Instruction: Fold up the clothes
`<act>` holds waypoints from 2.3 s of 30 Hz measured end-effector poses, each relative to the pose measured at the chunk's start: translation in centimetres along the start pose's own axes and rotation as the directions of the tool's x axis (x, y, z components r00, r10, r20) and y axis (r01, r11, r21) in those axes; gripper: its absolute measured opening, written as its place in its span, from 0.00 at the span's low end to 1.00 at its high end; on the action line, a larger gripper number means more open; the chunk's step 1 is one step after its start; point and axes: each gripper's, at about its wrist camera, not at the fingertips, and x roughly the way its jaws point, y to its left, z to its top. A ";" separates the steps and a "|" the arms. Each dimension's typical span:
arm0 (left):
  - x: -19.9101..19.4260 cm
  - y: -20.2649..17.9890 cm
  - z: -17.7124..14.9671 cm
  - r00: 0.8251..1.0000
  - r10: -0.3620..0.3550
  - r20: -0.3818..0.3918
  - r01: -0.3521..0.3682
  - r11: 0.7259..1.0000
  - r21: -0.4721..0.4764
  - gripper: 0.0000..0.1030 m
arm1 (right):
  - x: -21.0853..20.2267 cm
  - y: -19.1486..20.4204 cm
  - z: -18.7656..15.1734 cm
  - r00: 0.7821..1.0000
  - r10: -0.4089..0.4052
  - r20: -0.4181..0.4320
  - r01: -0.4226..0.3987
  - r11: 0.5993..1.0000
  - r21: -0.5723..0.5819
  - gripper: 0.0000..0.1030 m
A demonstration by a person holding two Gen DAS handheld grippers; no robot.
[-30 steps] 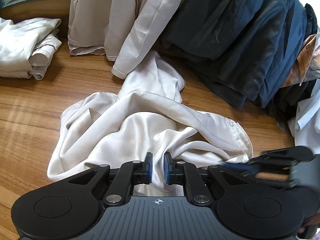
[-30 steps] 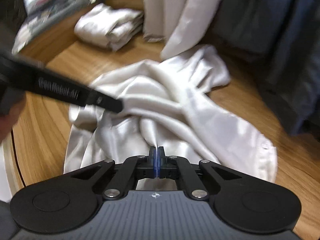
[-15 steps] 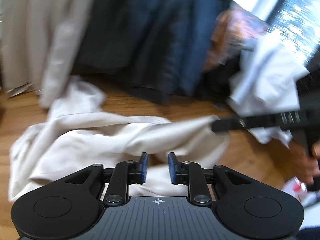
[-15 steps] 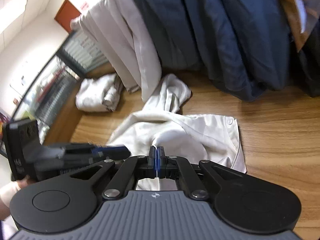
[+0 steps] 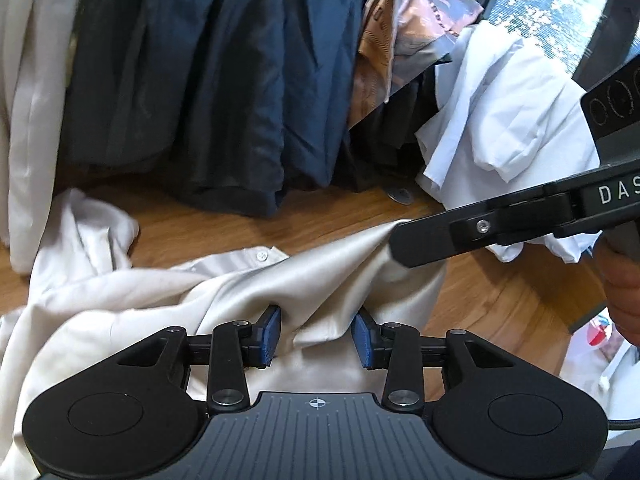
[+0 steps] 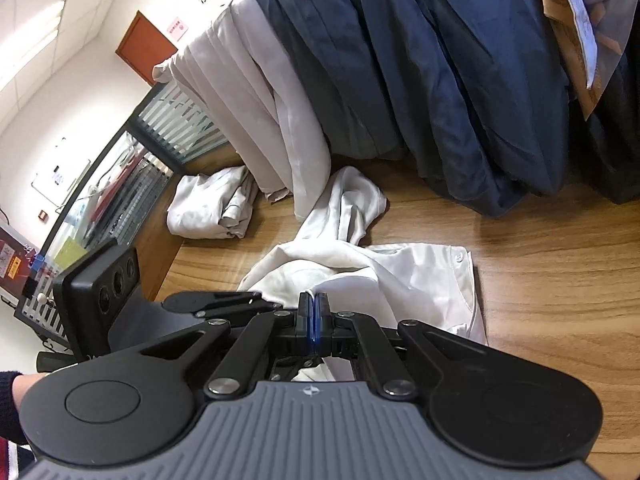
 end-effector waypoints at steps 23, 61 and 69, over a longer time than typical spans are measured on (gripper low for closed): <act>-19.3 12.4 -5.5 0.864 0.504 0.002 -0.480 0.824 -0.301 0.03 | 3.1 -0.5 -5.4 0.955 -0.286 -0.073 0.282 0.957 -0.067 0.40; -13.3 11.8 -11.1 0.988 0.056 -0.147 -0.012 0.959 0.283 0.69 | 8.4 13.5 -24.7 0.820 -0.565 -0.089 0.572 0.805 0.161 0.62; -7.7 8.5 -11.2 0.983 0.008 -0.182 0.082 0.871 0.484 0.69 | 10.2 13.2 -25.9 0.750 -0.659 -0.061 0.657 0.730 0.189 0.62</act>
